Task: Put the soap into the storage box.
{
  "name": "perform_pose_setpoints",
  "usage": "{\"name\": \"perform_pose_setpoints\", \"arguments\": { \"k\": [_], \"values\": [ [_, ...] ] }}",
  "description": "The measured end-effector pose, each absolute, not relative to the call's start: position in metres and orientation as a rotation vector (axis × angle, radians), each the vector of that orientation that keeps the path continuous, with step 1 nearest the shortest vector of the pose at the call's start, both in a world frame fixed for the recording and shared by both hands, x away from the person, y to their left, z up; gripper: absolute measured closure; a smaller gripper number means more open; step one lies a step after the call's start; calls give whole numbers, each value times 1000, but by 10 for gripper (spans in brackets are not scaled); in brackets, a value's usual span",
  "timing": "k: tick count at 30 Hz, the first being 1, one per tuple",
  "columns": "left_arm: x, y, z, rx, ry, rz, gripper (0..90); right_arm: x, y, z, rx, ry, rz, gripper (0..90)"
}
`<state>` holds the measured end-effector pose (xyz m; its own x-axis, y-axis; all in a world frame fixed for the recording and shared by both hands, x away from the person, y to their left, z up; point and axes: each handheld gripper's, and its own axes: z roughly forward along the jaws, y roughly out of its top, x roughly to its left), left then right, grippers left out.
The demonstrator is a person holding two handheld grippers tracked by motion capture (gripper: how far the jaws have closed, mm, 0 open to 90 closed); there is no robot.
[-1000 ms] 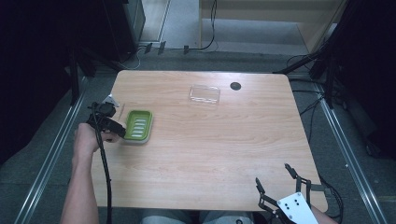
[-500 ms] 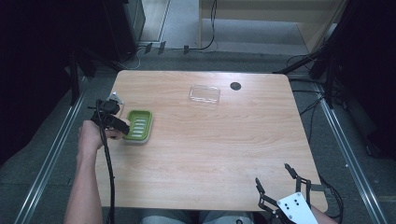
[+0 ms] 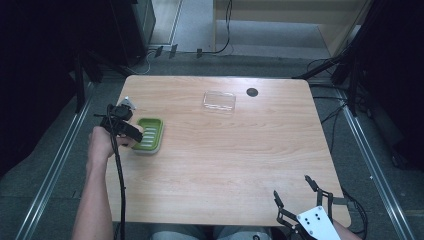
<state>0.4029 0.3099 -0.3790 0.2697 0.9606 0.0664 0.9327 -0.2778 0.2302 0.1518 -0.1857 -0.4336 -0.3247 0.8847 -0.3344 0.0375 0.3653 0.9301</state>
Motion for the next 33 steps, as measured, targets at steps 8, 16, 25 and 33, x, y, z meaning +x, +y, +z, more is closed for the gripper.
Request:
{"name": "perform_pose_setpoints", "arguments": {
  "k": [8, 16, 25, 33],
  "values": [
    [407, 306, -379, 2380, 1770, 283, 338, 151, -188, -434, 839, 1658, 1098, 131],
    [411, 300, -380, 2385, 1754, 287, 338, 149, -190, -434, 842, 1652, 1085, 131],
    [416, 296, -382, 2372, 1743, 286, 338, 146, -192, -434, 852, 1648, 1073, 131],
    [422, 293, -386, 2365, 1748, 281, 338, 144, -196, -434, 860, 1639, 1062, 131]
  ]
}}
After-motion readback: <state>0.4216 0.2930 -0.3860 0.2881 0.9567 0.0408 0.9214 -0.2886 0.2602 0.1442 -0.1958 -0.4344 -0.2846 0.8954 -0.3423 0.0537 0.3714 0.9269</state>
